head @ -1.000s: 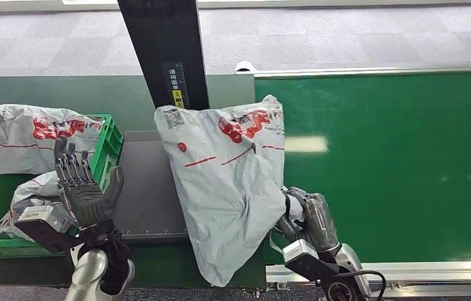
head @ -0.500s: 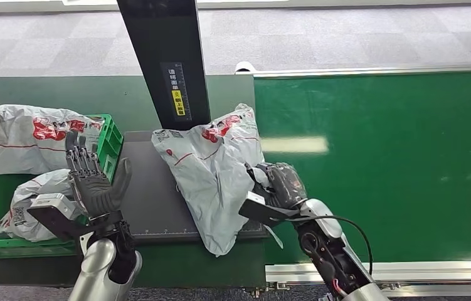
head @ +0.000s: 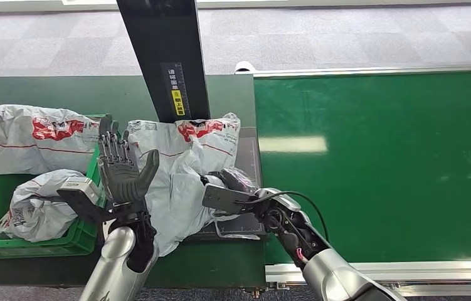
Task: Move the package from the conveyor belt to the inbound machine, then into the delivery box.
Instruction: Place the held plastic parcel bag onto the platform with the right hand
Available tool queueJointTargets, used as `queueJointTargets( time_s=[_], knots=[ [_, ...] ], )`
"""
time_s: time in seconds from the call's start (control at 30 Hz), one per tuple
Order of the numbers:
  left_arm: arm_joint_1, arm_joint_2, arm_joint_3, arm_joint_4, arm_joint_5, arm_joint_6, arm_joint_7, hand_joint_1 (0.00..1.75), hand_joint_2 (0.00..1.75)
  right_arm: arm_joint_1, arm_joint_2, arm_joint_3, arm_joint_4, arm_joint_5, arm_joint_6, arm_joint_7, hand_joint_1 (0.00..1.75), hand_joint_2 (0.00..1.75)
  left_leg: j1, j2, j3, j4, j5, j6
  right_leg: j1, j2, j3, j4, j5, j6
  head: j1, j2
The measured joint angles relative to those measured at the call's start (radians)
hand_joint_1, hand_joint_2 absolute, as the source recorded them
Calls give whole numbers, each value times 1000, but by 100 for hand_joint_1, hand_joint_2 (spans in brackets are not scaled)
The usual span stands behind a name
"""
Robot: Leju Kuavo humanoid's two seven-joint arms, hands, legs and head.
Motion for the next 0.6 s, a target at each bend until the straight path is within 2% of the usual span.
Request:
queueJointTargets(
  time_s=[0.1, 0.13, 0.4, 0.43, 0.53, 0.6],
  knots=[
    [-2, 0, -7, 6, -8, 2, 5, 0, 175, -10, 15, 4, 29, -24, 7, 14, 31, 175, 0, 0, 0, 0, 0, 0, 0, 0, 0, 0, 0, 0, 0, 0],
    [-2, 0, -8, 8, -12, 6, 8, 0, 175, -15, 17, 4, 37, -35, 8, 25, 0, 175, 0, 0, 0, 0, 0, 0, 0, 0, 0, 0, 0, 0, 0, 0],
    [-2, 3, -12, 10, -27, 22, 21, 0, 175, -34, 19, -20, 72, -136, 67, 96, 0, 175, 0, 0, 0, 0, 0, 0, 0, 0, 0, 0, 0, 0, 0, 0],
    [-2, 2, -12, 11, -27, 19, 23, 0, 175, -35, 19, -28, 75, -167, 103, 111, 0, 175, 0, 0, 0, 0, 0, 0, 0, 0, 0, 0, 0, 0, 0, 0],
    [-5, 2, -17, 17, -28, 4, 34, 0, 175, -39, 8, -84, 87, -323, 293, 167, 0, 175, 0, 0, 0, 0, 0, 0, 0, 0, 0, 0, 0, 0, 0, 0],
    [-5, 3, -19, 20, -31, 0, 39, 0, 175, -38, -13, -128, 92, -401, 384, 173, 0, 175, 0, -1, 0, 0, 0, 0, 0, 0, 0, 0, 0, 0, 0, 0]
  ],
)
